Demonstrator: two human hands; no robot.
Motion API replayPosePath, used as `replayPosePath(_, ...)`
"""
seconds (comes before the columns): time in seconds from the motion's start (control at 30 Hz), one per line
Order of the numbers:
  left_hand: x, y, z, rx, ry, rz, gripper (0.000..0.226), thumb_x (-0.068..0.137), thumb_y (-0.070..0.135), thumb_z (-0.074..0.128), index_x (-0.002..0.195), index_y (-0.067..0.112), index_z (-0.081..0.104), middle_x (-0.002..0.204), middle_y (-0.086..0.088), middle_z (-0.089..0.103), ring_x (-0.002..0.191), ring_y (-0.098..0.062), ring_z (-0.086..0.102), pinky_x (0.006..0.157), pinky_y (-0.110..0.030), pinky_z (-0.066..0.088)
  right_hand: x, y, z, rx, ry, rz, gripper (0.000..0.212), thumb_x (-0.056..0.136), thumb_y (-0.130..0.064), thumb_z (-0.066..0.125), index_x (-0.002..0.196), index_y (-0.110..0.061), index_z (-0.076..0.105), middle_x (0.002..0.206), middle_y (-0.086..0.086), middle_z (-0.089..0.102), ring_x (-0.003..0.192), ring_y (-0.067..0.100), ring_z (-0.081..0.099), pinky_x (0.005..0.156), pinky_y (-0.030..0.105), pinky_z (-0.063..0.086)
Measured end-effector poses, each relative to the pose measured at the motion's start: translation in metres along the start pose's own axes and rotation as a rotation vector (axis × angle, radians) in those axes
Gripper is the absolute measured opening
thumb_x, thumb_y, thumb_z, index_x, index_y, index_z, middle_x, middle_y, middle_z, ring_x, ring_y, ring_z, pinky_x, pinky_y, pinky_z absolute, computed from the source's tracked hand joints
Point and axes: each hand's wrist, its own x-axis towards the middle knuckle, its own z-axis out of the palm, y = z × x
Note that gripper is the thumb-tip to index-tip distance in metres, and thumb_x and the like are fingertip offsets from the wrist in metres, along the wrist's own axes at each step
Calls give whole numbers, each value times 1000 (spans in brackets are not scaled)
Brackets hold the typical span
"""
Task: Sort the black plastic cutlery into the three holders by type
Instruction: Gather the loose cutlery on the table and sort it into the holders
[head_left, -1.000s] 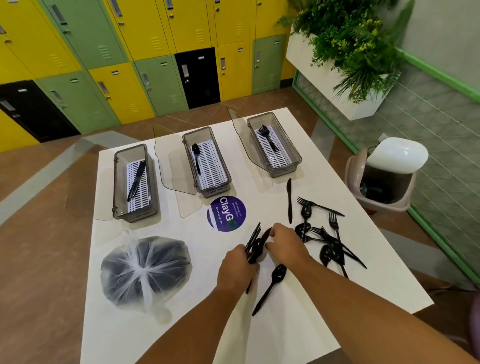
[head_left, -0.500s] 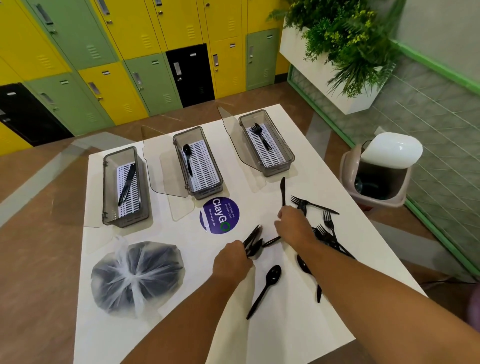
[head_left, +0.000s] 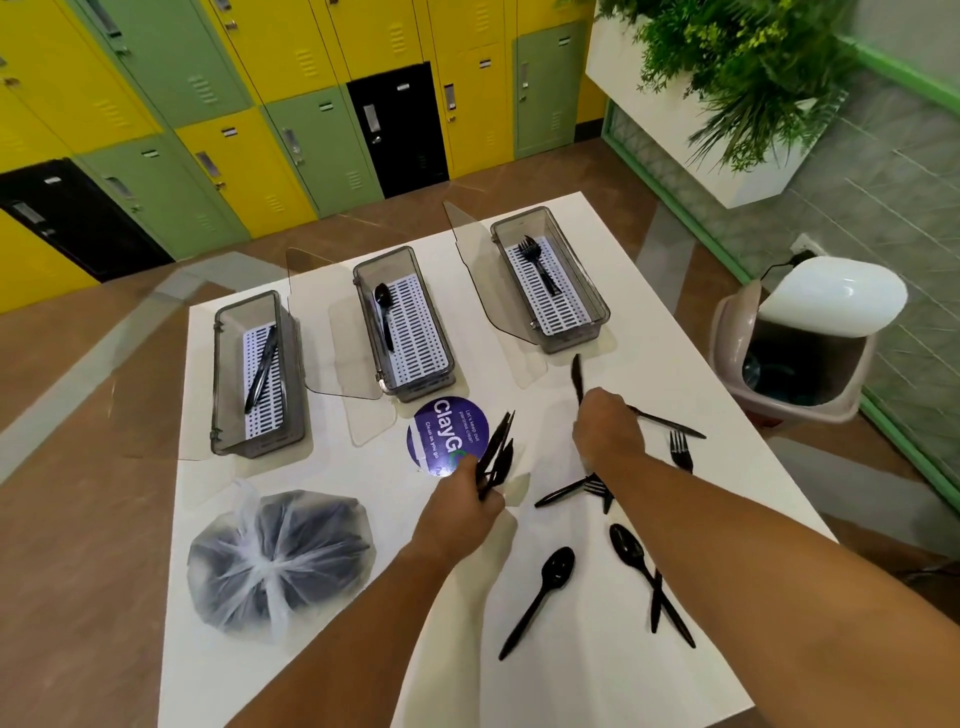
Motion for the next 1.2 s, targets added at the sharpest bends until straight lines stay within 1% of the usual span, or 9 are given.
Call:
replayPosePath(0.17,11,6,-3,-230,6,-64,11,91,12,55,101,15,49,80,2,53,66,-12,52,56,-21,43,1,-7,2,77,-38,39,20,91,-6,62,110,-1,60,117,18,66,112,34,64,87,36,52)
replayPosePath(0.27,17,12,-4,-354,-10,-91,10,95,8,53,104,8,58,85,-2,56,71,-13,53,59,-17,42,-2,-7,4,109,-71,11,17,89,-6,63,105,-1,60,116,18,66,110,35,64,79,31,49)
replayPosePath(0.37,20,16,-5,-457,-46,-150,8,99,13,50,95,10,57,75,0,51,64,-13,46,56,-26,38,-7,-7,5,201,-119,8,11,84,-5,65,90,-6,56,104,16,67,99,33,66,67,26,43)
replayPosePath(0.5,24,21,-4,-561,-55,-171,14,103,17,44,91,12,48,73,-5,47,63,-15,48,54,-27,38,-19,-10,3,518,-272,4,12,78,-5,70,90,-3,68,82,13,69,75,27,66,68,35,54)
replayPosePath(0.57,27,25,-3,-602,-40,-176,14,105,19,43,94,11,49,74,-7,49,64,-17,54,53,-28,41,-32,-12,1,683,-392,9,7,81,-1,70,83,-6,65,71,14,65,60,23,62,59,35,55)
replayPosePath(0.73,25,39,4,-630,-50,-150,16,105,24,46,105,8,49,78,-10,58,58,-19,57,45,-28,43,-58,-7,-1,855,-514,-18,10,86,-2,69,86,-9,62,72,16,63,51,18,56,44,23,46)
replayPosePath(0.97,22,55,17,-552,-140,-85,16,103,21,47,103,7,54,78,-10,61,57,-20,55,41,-26,41,-62,16,-18,730,-463,-93,3,85,-9,73,87,-8,71,66,8,67,50,13,57,48,24,43)
replayPosePath(1.03,22,60,18,-553,-152,-74,13,104,19,46,103,8,54,79,-7,63,58,-17,54,41,-25,40,-54,26,-28,668,-377,-97,7,86,-15,74,87,-9,74,72,6,70,53,12,59,51,22,43)
replayPosePath(1.2,26,64,20,-542,-140,-70,10,104,18,47,98,11,52,71,-5,60,48,-9,49,46,-23,37,-22,62,-43,257,-53,-74,23,85,-24,73,103,-11,70,98,3,65,92,21,61,76,28,46)
